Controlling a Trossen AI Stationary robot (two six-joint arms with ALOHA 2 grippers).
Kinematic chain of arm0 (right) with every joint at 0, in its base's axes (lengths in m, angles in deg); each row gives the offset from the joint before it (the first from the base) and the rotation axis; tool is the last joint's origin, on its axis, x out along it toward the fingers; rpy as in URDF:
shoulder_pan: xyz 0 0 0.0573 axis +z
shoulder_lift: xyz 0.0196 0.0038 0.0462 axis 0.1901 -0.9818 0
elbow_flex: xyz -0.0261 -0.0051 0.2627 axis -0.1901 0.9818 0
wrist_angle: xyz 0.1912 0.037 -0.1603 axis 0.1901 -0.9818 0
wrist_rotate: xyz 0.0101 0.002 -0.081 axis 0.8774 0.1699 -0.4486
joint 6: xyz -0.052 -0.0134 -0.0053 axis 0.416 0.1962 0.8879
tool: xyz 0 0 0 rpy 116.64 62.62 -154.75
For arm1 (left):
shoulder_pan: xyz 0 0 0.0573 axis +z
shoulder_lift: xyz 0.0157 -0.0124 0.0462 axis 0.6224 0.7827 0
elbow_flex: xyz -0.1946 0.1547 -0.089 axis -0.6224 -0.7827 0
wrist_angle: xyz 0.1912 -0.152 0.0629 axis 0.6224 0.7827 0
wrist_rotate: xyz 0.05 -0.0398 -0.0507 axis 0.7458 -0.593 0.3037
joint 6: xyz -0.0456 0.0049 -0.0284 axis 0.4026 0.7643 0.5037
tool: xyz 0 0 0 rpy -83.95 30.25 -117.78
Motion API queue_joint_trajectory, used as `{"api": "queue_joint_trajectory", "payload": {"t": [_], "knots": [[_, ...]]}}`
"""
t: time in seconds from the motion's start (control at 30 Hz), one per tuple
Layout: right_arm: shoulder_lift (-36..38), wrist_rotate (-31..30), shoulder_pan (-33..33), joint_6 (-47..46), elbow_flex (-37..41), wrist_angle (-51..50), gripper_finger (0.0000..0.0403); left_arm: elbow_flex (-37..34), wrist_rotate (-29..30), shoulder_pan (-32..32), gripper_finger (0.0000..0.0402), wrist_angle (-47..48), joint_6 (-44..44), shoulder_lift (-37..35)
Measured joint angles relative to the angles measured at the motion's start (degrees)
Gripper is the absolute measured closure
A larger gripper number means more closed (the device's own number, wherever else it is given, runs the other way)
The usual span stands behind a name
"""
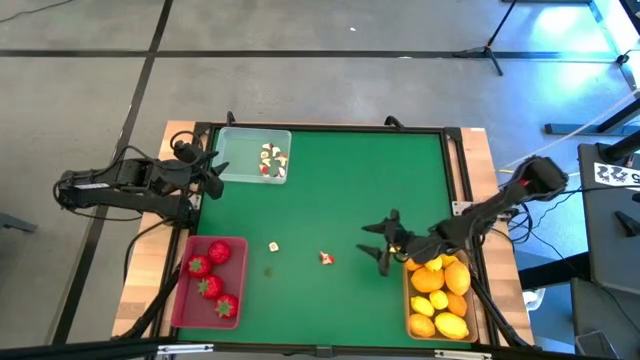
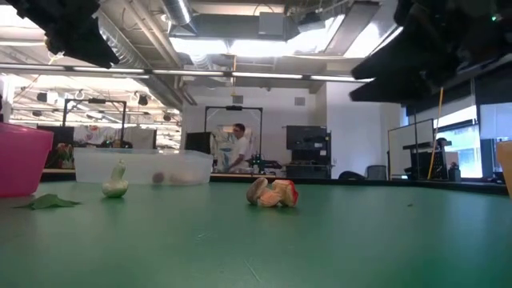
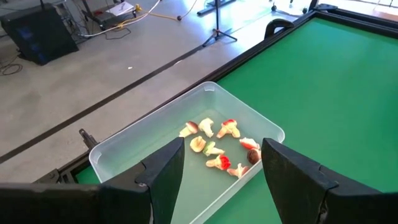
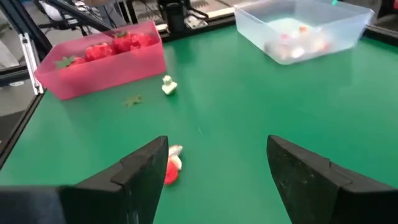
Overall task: Sort produce into baskets
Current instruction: Put the red mushroom into the transparent bin
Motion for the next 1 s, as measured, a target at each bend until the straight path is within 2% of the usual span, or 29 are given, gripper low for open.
{"api": "queue_joint_trajectory", "payload": {"t": [0.1, 0.27, 0.43, 0.7, 1.0], "knots": [[-4.6, 1.6, -0.4, 3.2, -0.9, 4.9, 0.0132, 0.0, 0.0, 0.0, 0.0192, 0.0, 0.0, 0.0], [-10.7, 6.6, -0.7, 7.7, -6.2, 3.0, 0.0132, 0.0, 0.0, 0.0, 0.0192, 0.0, 0.0, 0.0], [-15.3, 6.5, -0.8, 8.6, -11.3, -1.2, 0.0132, 0.0, 0.0, 0.0, 0.0192, 0.0, 0.0, 0.0], [-23.6, 7.9, -1.1, 5.7, -15.9, -1.5, 0.0132, 0.0, 0.0, 0.0, 0.0192, 0.0, 0.0, 0.0], [-29.2, 8.6, -1.1, 5.8, -19.7, -1.2, 0.0132, 0.0, 0.0, 0.0, 0.0192, 0.0, 0.0, 0.0]]}}
